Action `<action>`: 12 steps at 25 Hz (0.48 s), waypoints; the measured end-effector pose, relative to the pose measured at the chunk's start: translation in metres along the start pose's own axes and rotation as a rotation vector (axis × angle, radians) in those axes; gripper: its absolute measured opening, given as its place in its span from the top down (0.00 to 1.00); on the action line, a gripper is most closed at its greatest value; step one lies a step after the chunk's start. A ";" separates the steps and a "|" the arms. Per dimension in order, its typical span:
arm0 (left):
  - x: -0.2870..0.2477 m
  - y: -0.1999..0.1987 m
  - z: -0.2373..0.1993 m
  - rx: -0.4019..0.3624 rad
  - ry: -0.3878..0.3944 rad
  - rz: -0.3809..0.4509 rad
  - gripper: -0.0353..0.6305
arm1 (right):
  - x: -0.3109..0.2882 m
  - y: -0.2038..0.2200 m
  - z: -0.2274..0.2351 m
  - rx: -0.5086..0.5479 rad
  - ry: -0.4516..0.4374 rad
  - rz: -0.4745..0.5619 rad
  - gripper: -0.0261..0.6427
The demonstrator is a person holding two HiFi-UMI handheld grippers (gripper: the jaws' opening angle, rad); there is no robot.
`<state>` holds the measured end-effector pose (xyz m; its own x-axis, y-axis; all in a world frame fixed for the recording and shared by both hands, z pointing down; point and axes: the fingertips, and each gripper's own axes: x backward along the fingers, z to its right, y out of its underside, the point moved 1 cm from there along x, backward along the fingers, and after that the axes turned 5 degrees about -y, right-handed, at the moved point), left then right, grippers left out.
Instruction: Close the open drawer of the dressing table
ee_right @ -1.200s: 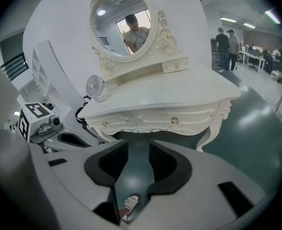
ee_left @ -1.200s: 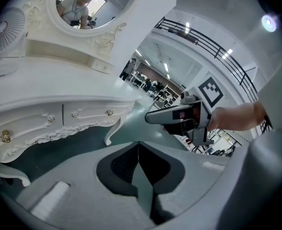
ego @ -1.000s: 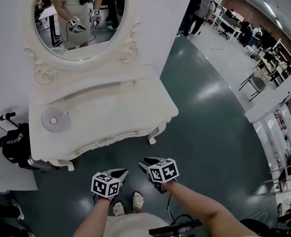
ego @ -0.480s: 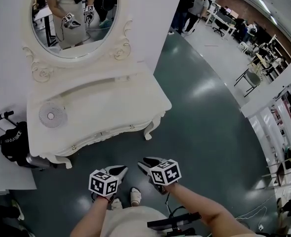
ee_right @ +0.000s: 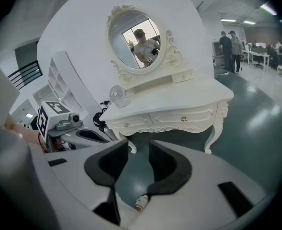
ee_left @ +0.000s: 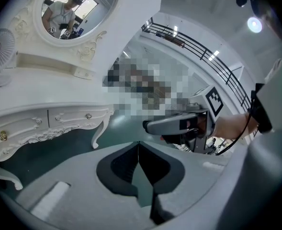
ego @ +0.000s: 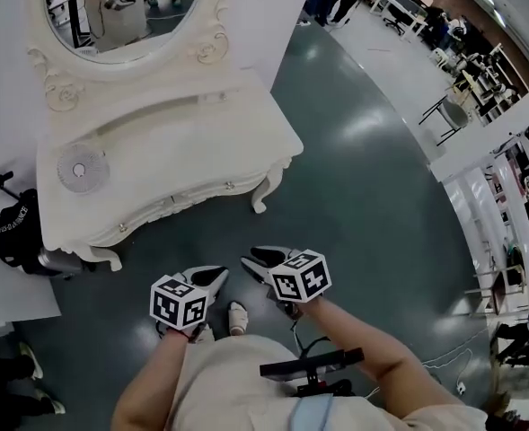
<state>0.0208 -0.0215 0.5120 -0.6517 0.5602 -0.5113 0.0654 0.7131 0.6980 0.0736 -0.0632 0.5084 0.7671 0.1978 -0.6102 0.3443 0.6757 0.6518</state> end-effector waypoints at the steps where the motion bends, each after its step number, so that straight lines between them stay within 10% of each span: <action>1: 0.001 0.000 0.001 0.000 0.002 -0.001 0.93 | 0.001 0.000 -0.004 0.011 -0.011 -0.007 0.75; 12: 0.010 -0.008 -0.009 0.010 -0.014 0.011 0.93 | 0.002 -0.006 -0.024 0.030 -0.068 -0.008 0.89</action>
<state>0.0068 -0.0255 0.5058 -0.6400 0.5743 -0.5105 0.0806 0.7109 0.6987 0.0607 -0.0498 0.4927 0.7991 0.1432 -0.5838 0.3656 0.6552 0.6611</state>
